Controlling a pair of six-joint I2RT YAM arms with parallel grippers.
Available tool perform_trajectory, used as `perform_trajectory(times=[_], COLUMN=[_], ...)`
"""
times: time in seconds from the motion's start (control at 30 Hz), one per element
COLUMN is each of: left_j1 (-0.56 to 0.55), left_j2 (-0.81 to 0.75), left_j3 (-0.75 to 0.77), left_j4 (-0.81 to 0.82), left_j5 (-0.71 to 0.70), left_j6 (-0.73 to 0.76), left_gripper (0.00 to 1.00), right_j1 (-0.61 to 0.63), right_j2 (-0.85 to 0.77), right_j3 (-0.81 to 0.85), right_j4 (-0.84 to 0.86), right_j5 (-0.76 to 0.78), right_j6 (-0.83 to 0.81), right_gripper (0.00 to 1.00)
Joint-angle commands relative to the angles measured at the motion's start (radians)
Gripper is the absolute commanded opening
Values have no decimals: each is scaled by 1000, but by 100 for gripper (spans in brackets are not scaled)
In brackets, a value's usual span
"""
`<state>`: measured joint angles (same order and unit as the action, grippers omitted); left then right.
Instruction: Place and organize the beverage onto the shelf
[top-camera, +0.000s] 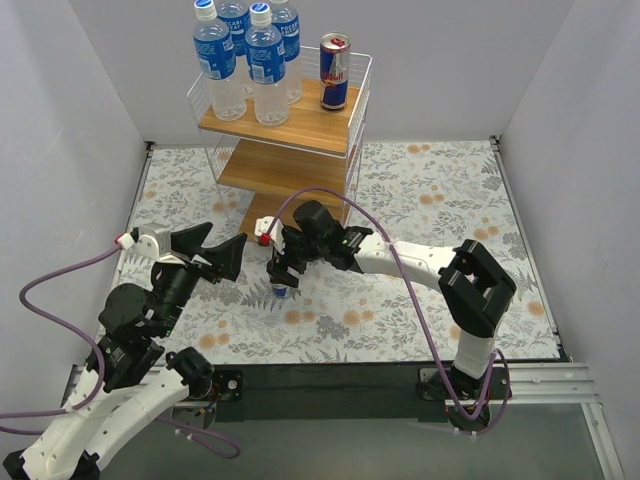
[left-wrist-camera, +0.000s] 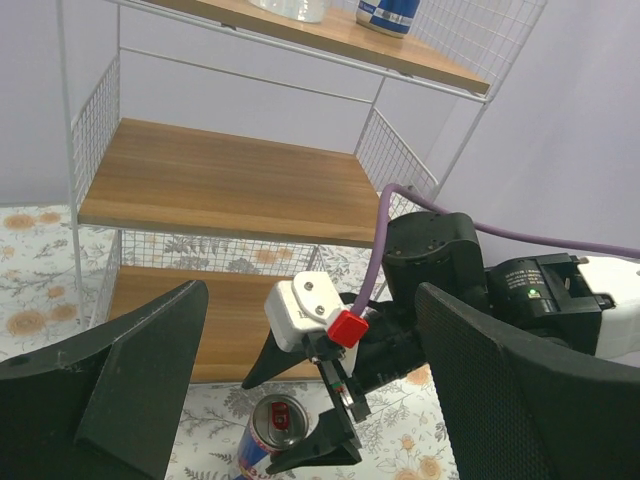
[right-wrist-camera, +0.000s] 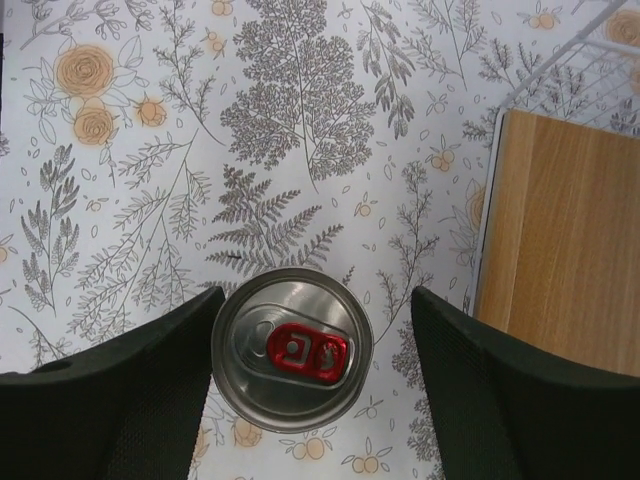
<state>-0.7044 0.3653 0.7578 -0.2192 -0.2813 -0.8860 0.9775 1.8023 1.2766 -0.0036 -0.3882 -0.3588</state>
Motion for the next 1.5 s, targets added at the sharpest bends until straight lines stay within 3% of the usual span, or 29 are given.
perform_trajectory(times=[0.0, 0.13, 0.2, 0.3, 0.33, 0.43, 0.8, 1.07, 1.2, 1.47], left_j1=[-3, -3, -3, -3, -3, -3, -3, -4, -26, -217], left_j2=[-14, -35, -45, -45, -40, -23, 102, 368, 480, 740], left_j3=[2, 3, 5, 5, 5, 5, -129, -141, -149, -140], left_j4=[-26, -42, -45, -45, -45, -45, 115, 344, 449, 621], left_j5=[-16, -15, -10, 2, 7, 48, 419, 646, 689, 679], left_j6=[12, 18, 24, 32, 35, 45, 151, 128, 130, 210], left_gripper=[84, 84, 84, 84, 84, 84, 84, 84, 84, 85], right_j1=[10, 15, 20, 27, 30, 30, -6, -192, -279, -430], right_j2=[8, -4, -18, -44, -52, -106, -466, -698, -814, -905], right_j3=[61, 37, 18, -16, -26, -42, -278, -442, -500, -514], right_j4=[17, 5, 5, 5, 5, -25, -93, -176, -217, -274], right_j5=[-20, -26, -29, -35, -34, -31, -72, -38, -17, 22], right_j6=[-3, -25, -31, -49, -55, -62, -11, 130, 182, 320], right_gripper=[80, 59, 58, 32, 16, 1, 1, 1, 1, 1])
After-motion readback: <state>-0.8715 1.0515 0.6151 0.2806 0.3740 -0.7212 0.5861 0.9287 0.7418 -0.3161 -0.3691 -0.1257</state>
